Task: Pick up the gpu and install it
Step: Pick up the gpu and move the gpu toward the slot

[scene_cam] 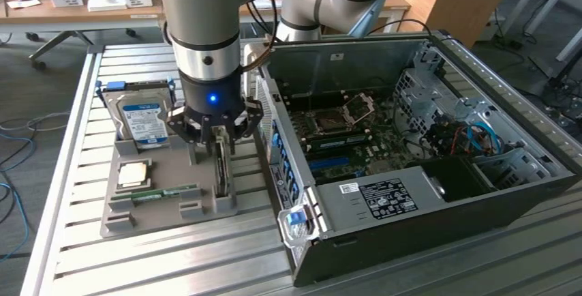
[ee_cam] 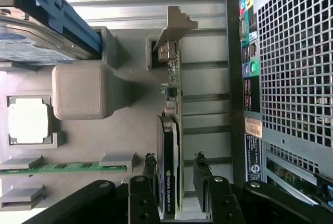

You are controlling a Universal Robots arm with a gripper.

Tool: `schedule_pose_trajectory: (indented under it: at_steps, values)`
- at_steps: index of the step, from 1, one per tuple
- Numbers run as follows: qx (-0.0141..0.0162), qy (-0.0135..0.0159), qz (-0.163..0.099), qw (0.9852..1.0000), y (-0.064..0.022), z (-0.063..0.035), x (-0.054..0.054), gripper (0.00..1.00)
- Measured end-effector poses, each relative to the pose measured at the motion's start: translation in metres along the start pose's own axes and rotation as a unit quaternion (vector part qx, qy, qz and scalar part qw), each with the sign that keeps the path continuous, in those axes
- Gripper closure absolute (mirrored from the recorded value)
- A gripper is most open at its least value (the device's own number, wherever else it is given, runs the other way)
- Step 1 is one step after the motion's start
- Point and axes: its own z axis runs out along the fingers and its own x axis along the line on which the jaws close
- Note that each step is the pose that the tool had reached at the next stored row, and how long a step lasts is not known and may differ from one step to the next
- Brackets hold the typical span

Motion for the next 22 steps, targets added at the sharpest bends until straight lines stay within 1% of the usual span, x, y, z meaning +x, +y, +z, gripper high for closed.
schedule_pose_trajectory:
  at_steps: [9, 15, 22]
  values:
    - [0.0, -0.0001, 0.0, 1.0, 0.0006, 0.0153, 0.001, 0.57]
    - [-0.0001, 0.0, 0.0, 1.0, 0.0024, 0.0203, 0.003, 0.57]
    - [-0.0003, 0.0, 0.0, 1.0, 0.0041, 0.029, 0.004, 0.57]
